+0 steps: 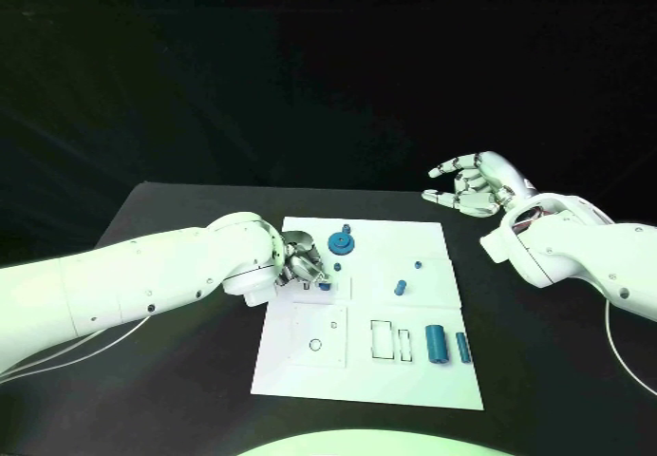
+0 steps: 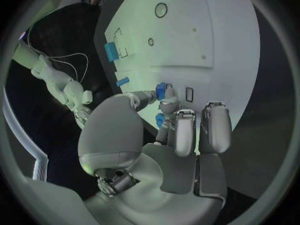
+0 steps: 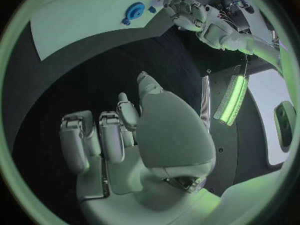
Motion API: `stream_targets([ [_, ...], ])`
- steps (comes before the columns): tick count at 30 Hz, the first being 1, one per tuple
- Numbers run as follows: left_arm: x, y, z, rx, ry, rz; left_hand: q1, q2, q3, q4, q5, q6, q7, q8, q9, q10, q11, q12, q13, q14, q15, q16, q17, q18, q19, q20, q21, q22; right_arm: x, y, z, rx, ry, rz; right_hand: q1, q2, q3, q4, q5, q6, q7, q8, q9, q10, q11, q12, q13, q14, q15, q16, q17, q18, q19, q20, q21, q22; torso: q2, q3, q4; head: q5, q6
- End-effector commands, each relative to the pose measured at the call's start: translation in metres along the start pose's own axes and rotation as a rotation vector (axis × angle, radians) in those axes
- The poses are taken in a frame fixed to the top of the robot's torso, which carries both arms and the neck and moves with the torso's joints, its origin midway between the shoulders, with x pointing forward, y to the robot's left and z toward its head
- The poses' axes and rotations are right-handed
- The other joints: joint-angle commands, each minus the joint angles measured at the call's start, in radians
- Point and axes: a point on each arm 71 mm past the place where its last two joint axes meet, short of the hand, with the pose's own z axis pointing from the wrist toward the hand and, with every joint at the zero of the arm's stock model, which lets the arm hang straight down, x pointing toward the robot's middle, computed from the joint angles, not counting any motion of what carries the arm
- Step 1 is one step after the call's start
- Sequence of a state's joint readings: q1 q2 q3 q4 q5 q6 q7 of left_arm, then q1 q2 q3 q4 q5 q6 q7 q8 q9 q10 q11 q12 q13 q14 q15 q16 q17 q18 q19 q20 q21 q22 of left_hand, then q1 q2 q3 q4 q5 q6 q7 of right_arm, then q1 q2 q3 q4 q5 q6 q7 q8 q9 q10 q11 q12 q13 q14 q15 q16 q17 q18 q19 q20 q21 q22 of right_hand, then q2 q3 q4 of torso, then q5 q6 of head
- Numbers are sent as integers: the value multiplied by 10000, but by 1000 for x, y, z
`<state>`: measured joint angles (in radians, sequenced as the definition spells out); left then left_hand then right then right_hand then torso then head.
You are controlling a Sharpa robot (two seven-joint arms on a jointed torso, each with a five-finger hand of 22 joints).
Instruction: Assemble the parts on the task board
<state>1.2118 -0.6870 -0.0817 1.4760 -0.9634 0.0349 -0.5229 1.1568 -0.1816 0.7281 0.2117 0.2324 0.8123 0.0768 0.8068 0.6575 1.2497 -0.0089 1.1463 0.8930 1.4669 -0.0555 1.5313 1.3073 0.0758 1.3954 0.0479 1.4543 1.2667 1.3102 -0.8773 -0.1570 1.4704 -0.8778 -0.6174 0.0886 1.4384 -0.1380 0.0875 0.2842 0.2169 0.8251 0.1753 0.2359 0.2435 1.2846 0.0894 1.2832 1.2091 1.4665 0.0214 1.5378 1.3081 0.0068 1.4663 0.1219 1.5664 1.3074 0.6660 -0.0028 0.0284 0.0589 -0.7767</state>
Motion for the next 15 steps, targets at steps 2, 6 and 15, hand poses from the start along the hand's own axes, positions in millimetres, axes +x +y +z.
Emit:
stream_targets([
  [2, 0, -2, 1, 132, -589, 434, -133, -19, 2119, -2114, 87, 145, -65, 54, 29, 94, 18, 59, 22, 790, -98, -67, 1692, -133, 79, 3, 57, 16, 1, 0, 0, -117, 143, -94, 32, -30, 44, 40, 56, 44, -2, 35, -16, 51, -4, 41, 3, 839, -81, -20, 1774, -68, 1045, -46, 44, 2634, 10, 5, -5, 9, -10],
  [6, 2, -1, 2, 110, -620, 562, -161, -37, 2128, -2126, 168, 169, -75, 54, 39, 131, 9, 85, 62, 789, -106, -69, 1685, -140, 99, -5, 70, 48, 1, 0, 0, -117, 146, -97, 32, -30, 44, 40, 56, 44, -2, 35, -16, 51, -4, 41, 3, 839, -81, -20, 1774, -68, 1045, -46, 44, 2634, 11, 3, -10, 6, -25],
  [15, 4, 0, 2, 90, -544, 709, -217, -81, 2140, -2153, 345, 224, -97, 58, 62, 215, -12, 148, 160, 791, -125, -68, 1683, -143, 114, -24, 78, 68, 1, 0, -1, -113, 143, -104, 32, -30, 44, 40, 56, 44, -2, 35, -16, 51, -4, 41, 3, 839, -81, -20, 1774, -68, 1045, -46, 44, 2634, 5, 5, -7, 10, -59],
])
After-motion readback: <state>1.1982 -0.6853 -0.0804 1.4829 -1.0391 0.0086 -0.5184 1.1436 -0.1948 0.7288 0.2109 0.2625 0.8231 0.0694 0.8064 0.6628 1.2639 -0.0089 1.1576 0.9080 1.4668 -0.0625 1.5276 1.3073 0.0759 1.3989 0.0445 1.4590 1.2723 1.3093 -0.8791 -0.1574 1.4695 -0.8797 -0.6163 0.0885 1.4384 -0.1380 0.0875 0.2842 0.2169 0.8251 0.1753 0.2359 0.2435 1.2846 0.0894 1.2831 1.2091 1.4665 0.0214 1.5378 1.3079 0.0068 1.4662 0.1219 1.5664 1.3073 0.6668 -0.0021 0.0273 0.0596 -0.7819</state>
